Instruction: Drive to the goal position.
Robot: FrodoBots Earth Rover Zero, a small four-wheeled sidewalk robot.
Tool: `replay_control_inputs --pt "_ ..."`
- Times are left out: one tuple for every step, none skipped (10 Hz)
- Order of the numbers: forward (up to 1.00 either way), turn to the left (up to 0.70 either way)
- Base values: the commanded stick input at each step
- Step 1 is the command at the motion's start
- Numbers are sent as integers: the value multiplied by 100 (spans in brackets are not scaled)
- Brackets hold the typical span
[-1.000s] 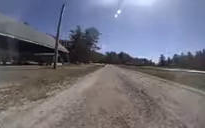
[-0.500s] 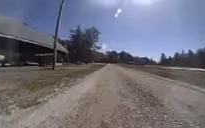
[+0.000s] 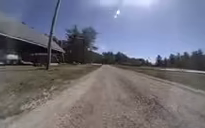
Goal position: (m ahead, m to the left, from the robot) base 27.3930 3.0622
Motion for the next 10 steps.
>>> replay_control_inputs --pt "70 -17" --pt "70 -35" --pt "70 -12" --pt "70 0" --pt "70 0" --pt "70 0" --pt "70 0" --pt "70 0" --pt "70 0" --pt "70 0"
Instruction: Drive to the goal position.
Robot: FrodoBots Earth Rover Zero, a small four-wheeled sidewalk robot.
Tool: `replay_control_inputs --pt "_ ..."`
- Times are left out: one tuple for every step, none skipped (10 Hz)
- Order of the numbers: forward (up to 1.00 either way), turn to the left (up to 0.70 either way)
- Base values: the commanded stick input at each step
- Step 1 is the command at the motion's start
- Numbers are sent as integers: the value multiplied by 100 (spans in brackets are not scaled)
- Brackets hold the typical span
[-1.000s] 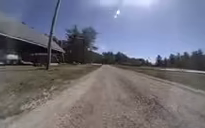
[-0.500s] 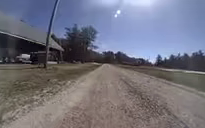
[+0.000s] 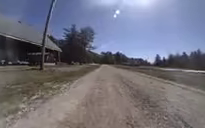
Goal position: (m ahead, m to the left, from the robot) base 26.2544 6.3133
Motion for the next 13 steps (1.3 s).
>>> replay_control_inputs --pt "70 0" --pt "70 0" --pt "70 0" --pt "70 0" --pt "70 0" --pt "70 0" --pt "70 0" --pt "70 0" --pt "70 0" --pt "70 0" --pt "70 0" --pt "70 0" --pt "70 0"
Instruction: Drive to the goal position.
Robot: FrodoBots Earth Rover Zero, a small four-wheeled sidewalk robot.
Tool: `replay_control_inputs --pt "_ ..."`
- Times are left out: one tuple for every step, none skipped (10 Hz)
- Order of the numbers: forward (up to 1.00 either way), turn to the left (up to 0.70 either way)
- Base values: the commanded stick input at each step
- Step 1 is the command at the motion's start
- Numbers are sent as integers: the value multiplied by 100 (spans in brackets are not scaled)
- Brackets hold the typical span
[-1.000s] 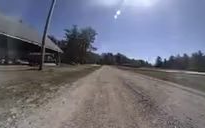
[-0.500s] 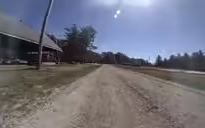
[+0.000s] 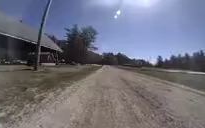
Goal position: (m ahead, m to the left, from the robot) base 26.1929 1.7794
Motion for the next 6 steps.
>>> replay_control_inputs --pt "70 0" --pt "70 0" --pt "70 0" --pt "70 0" --pt "70 0" --pt "70 0"
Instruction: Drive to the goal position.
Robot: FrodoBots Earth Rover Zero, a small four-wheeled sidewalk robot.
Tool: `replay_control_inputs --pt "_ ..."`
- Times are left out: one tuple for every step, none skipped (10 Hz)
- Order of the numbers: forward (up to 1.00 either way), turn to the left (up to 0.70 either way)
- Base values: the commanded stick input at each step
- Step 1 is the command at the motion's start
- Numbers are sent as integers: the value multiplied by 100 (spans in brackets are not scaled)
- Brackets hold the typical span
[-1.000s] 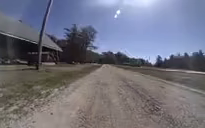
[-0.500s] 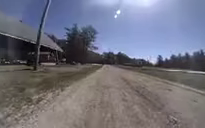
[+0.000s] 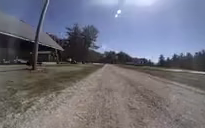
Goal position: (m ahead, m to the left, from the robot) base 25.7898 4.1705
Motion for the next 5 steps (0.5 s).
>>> replay_control_inputs --pt "70 0" --pt "70 0" --pt "70 0" --pt "70 0" --pt "70 0"
